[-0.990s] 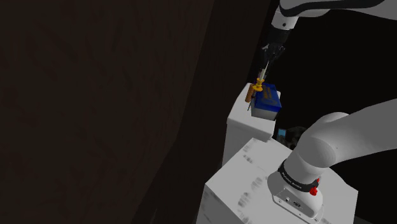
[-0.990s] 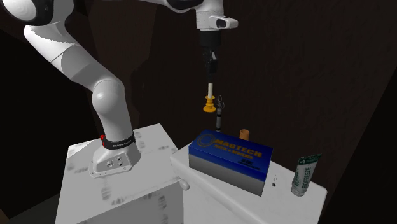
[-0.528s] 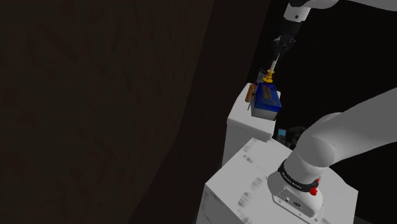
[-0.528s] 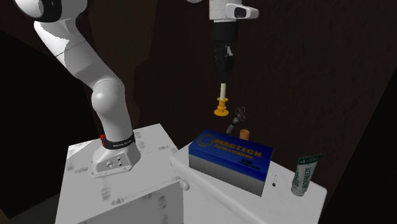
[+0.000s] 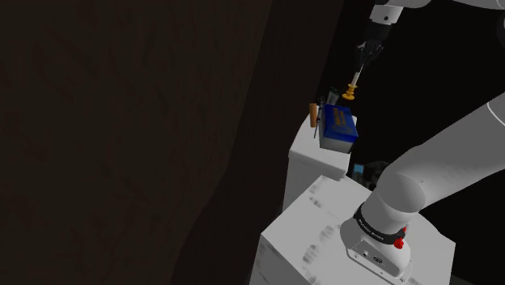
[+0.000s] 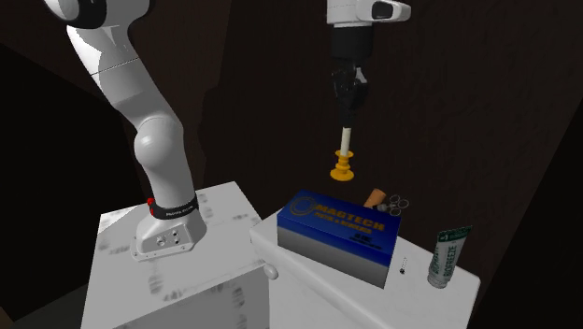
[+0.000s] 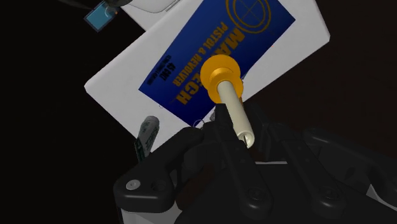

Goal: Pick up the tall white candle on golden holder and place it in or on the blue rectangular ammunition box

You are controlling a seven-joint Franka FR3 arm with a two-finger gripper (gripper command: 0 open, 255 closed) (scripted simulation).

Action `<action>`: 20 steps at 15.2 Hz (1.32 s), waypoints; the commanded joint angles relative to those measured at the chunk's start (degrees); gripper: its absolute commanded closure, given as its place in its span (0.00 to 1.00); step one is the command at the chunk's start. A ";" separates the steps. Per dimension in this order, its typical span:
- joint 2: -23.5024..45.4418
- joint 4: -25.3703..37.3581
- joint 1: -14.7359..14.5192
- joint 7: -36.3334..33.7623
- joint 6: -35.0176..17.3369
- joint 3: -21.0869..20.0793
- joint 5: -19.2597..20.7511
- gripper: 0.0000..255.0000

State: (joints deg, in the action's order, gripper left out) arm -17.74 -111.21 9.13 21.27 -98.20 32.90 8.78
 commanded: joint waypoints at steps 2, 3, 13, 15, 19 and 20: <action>-0.05 -2.26 0.13 0.06 -2.25 0.28 0.15 1.00; -0.10 -3.08 0.17 0.03 -3.02 0.34 0.22 1.00; 0.16 -10.52 0.51 -0.01 -10.71 1.24 0.60 1.00; 0.38 -11.86 0.56 0.04 -12.26 1.47 0.61 1.00; 1.02 -14.42 0.60 0.21 -15.41 1.99 0.55 1.00; 1.17 -14.88 0.61 0.26 -16.00 2.09 0.53 1.00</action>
State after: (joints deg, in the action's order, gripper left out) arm -16.72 -125.50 9.71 21.41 -113.44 34.82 9.31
